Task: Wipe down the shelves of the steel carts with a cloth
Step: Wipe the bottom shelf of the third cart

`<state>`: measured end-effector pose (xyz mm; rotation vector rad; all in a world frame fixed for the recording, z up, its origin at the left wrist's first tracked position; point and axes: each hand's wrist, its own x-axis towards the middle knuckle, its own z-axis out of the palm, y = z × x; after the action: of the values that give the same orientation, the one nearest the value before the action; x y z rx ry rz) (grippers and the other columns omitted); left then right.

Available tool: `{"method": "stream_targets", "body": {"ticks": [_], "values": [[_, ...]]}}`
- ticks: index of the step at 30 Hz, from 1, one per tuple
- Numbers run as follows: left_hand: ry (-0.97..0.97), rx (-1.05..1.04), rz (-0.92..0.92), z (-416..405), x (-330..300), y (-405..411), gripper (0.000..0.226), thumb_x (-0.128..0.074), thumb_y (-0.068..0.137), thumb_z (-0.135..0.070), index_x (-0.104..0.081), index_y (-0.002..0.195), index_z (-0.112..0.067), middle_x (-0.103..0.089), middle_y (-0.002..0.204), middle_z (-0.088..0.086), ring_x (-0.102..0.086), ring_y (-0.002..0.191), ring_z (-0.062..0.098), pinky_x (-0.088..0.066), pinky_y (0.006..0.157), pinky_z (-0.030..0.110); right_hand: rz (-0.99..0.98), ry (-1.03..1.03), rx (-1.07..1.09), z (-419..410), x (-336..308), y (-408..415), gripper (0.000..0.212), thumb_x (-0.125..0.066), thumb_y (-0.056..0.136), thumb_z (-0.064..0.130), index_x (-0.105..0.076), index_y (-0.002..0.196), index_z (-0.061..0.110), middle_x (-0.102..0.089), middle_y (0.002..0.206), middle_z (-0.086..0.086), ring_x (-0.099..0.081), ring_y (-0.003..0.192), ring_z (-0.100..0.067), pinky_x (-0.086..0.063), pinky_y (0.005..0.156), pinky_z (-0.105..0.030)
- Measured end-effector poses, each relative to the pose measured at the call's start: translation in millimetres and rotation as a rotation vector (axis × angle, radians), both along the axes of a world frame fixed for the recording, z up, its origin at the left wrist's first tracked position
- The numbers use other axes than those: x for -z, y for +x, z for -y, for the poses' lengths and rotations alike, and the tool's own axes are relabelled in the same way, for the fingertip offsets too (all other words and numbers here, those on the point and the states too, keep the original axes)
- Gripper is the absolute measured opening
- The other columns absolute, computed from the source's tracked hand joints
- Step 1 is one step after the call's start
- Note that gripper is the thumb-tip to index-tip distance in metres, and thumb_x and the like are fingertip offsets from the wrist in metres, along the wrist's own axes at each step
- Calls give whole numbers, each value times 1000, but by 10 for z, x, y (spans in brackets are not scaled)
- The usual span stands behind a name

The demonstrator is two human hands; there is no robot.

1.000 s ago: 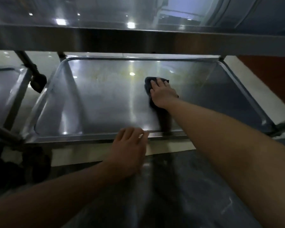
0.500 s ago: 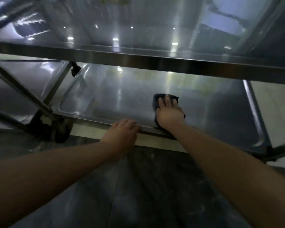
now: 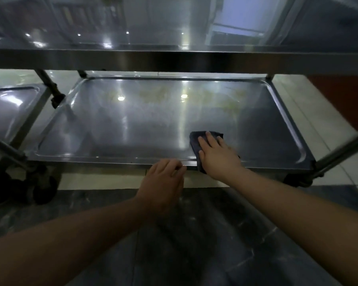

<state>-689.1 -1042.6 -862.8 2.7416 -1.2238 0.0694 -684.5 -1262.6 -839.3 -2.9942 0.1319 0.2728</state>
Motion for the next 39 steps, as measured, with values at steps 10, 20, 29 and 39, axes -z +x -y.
{"method": "stream_targets", "body": {"ticks": [10, 20, 29, 39], "values": [[-141, 41, 154, 53, 211, 203, 46, -39, 98, -39, -60, 133, -17, -57, 124, 4, -53, 114, 24, -49, 98, 40, -41, 7, 118, 92, 76, 1206, 55, -16, 108, 41, -3, 160, 30, 9, 168, 4, 2, 155, -30, -20, 121, -50], [-260, -6, 237, 82, 395, 153, 44, -46, 99, -35, -62, 134, -14, -58, 130, 7, -52, 121, 29, -45, 102, 45, 26, -32, 132, 566, 240, 1652, 71, -3, 93, 44, -12, 159, 22, -3, 169, -3, -6, 154, -33, -23, 118, -56], [-257, 51, 258, 245, 354, 68, 48, -43, 101, -35, -60, 138, -11, -57, 135, 10, -47, 122, 29, -44, 102, 45, 33, 0, 106, 403, 103, 629, 55, -19, 107, 40, -10, 160, 27, 0, 169, 3, -10, 153, -31, -27, 118, -49], [-197, 175, 247, 547, 353, -72, 50, -41, 99, -37, -55, 141, -13, -52, 137, 9, -47, 126, 27, -44, 105, 44, 85, -35, 12, 614, 94, -198, 54, -20, 108, 40, -13, 160, 27, -5, 169, 0, -15, 152, -28, -28, 118, -45]]}}
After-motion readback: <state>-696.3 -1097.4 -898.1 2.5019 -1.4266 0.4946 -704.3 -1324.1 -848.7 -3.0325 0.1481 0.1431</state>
